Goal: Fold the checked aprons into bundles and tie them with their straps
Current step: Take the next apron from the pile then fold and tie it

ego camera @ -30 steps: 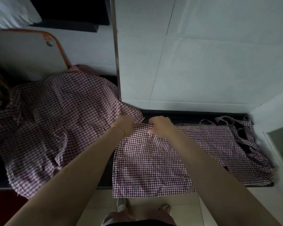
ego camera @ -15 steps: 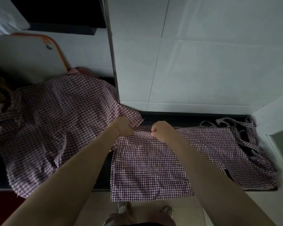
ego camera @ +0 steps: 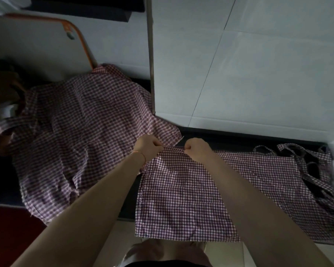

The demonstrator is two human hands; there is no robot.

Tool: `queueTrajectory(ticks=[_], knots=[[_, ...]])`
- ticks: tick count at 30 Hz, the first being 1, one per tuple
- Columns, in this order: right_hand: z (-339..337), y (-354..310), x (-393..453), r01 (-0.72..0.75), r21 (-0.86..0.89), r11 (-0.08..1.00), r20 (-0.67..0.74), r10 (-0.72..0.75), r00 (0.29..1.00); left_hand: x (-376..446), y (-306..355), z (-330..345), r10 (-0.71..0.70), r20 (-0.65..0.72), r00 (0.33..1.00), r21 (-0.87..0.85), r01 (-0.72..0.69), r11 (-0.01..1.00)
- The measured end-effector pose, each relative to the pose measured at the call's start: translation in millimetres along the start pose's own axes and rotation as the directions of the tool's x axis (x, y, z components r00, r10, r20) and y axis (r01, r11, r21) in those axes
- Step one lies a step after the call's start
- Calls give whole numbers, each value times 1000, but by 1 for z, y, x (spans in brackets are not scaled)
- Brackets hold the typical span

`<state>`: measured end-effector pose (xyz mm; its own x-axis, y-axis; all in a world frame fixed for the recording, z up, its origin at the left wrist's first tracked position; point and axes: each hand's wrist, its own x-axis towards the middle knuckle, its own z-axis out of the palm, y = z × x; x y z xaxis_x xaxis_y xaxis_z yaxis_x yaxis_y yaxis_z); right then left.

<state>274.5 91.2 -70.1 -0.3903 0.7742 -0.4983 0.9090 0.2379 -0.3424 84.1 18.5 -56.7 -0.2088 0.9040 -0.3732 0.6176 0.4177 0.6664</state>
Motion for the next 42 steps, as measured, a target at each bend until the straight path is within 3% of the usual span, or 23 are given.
queueTrajectory(ticks=[11, 19, 28, 33, 35, 40, 42], knots=[[17, 8, 41, -19, 86, 996, 101, 11, 995, 23, -26, 9, -110, 14, 994, -46, 111, 993], [28, 7, 59, 49, -116, 992, -36, -54, 998, 52, -42, 16, -191, 1, 982, 94, 190, 977], [38, 9, 67, -30, -108, 994, 28, 34, 999, 58, -46, 27, -189, 4, 982, 220, 183, 958], [36, 0, 62, 21, -258, 966, 71, -3, 997, 55, -33, 24, -175, 81, 981, 304, 143, 942], [36, -7, 61, 68, -205, 976, 63, -57, 996, 56, -30, 21, -143, 94, 985, 320, 106, 941], [34, -42, 54, 201, 215, 956, 29, -212, 977, 54, -20, 11, -62, 143, 988, 307, 15, 951], [30, -57, 51, 237, 218, 947, 11, -245, 969, 50, -18, 6, -66, 139, 988, 304, 21, 952]])
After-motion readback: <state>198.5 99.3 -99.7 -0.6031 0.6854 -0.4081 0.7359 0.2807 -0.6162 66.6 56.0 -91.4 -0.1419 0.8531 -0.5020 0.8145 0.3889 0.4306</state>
